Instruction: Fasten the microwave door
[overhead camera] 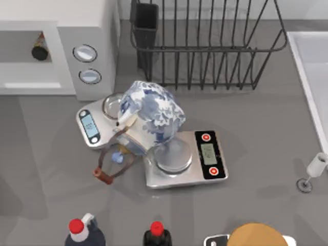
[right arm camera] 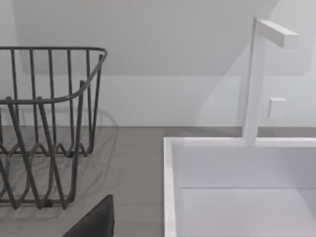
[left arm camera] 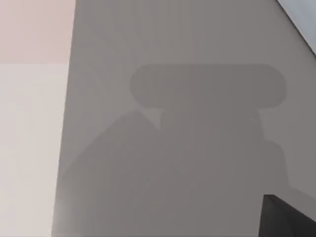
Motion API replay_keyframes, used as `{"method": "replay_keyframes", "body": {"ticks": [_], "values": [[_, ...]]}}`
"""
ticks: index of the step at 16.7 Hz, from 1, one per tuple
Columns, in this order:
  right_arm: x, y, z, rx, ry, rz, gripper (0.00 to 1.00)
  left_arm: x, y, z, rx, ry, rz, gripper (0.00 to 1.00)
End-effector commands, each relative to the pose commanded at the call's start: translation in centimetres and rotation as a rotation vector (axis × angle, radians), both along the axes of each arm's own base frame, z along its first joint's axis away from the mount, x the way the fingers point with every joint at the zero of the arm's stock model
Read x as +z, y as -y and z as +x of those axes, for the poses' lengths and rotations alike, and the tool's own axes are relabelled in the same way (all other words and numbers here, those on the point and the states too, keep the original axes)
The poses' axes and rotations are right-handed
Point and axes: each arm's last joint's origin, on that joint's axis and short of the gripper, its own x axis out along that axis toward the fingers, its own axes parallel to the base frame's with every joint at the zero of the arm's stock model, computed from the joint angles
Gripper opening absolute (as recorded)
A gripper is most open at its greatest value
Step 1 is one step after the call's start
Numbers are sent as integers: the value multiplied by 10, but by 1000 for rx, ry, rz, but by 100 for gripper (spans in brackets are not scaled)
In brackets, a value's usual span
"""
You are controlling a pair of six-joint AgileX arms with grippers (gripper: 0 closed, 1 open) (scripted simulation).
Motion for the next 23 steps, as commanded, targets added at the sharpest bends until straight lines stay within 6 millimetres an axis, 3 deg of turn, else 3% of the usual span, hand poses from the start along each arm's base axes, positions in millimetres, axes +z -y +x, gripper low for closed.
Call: {"method": "replay_keyframes", "body": {"ticks": [8, 15, 23], "values": [[0, 0, 0, 0, 0, 0, 100, 0, 14, -1, 5, 1, -1, 0], [0, 0, 0, 0, 0, 0, 100, 1, 100, -2, 0, 3, -3, 0], [0, 0, 0, 0, 0, 0, 100, -1, 115, -2, 9, -5, -8, 0]]}}
